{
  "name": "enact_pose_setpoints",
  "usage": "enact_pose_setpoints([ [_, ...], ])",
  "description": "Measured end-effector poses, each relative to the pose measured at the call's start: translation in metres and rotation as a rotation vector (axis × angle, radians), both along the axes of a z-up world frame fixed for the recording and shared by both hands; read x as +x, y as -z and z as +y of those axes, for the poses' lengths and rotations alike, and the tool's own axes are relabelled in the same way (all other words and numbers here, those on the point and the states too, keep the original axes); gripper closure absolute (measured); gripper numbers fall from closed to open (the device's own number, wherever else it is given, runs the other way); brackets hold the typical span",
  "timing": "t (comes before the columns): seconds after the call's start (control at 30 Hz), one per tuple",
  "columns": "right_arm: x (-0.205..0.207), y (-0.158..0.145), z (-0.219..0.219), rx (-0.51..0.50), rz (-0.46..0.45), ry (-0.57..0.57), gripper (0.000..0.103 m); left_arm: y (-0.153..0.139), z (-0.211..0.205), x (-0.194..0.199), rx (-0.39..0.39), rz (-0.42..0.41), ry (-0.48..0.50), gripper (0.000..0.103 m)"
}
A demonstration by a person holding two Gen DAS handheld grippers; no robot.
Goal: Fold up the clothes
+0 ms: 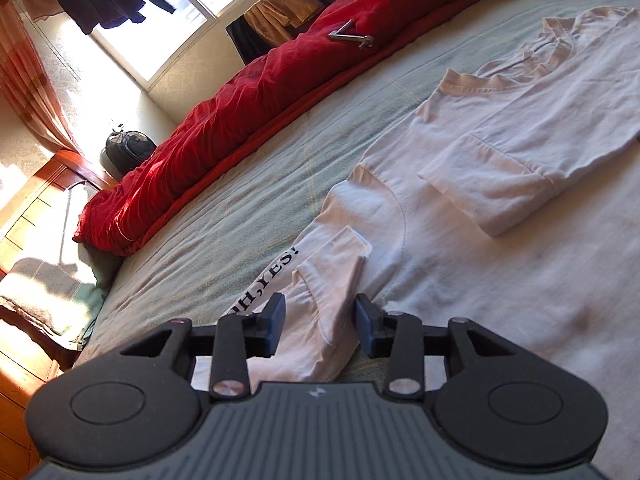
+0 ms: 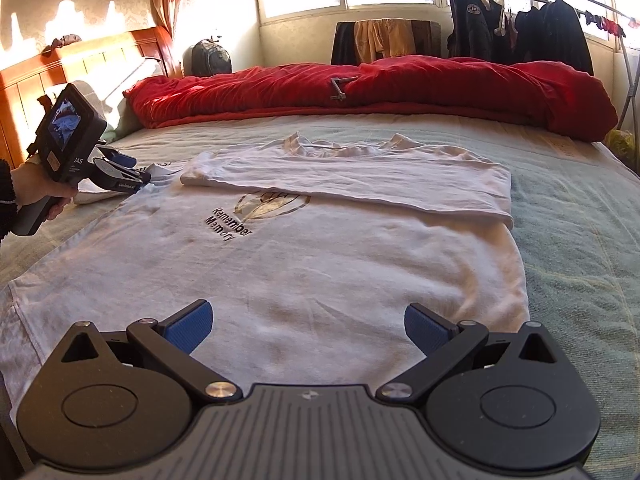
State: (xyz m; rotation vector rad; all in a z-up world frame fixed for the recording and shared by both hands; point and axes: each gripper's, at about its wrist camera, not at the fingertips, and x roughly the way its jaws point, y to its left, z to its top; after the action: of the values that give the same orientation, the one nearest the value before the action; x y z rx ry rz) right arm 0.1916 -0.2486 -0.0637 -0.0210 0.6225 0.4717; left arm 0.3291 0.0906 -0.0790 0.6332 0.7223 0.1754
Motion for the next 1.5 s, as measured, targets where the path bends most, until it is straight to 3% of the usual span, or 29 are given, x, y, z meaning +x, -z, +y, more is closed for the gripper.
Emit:
enact_pose_setpoints([
  [0.27, 0.0, 0.002, 0.002, -0.01, 0.006, -0.002, 0.0, 0.021, -0.021, 0.007, 0.169, -0.007, 0.038, 0.062],
  [0.47, 0.0, 0.002, 0.002, -0.018, 0.004, -0.002, 0.0, 0.025, -0.024, 0.016, 0.188, 0.024, 0.028, 0.065],
  [0.6, -0.001, 0.001, 0.002, -0.016, 0.004, -0.007, 0.0, 0.015, -0.012, 0.02, 0.035, 0.067, -0.002, 0.088],
  [0.87, -0.001, 0.001, 0.001, -0.011, 0.01, -0.009, 0.0, -0.029, 0.011, 0.012, -0.212, 0.055, -0.033, 0.089],
  [1.03, -0.002, 0.0, 0.002, -0.006, 0.009, -0.011, 0.0, -0.052, 0.016, 0.014, -0.292, 0.018, -0.072, 0.093],
  [1.5, -0.002, -0.004, -0.003, 0.024, 0.006, 0.0, 0.0, -0.11, -0.007, 0.047, -0.619, -0.073, -0.133, 0.097],
])
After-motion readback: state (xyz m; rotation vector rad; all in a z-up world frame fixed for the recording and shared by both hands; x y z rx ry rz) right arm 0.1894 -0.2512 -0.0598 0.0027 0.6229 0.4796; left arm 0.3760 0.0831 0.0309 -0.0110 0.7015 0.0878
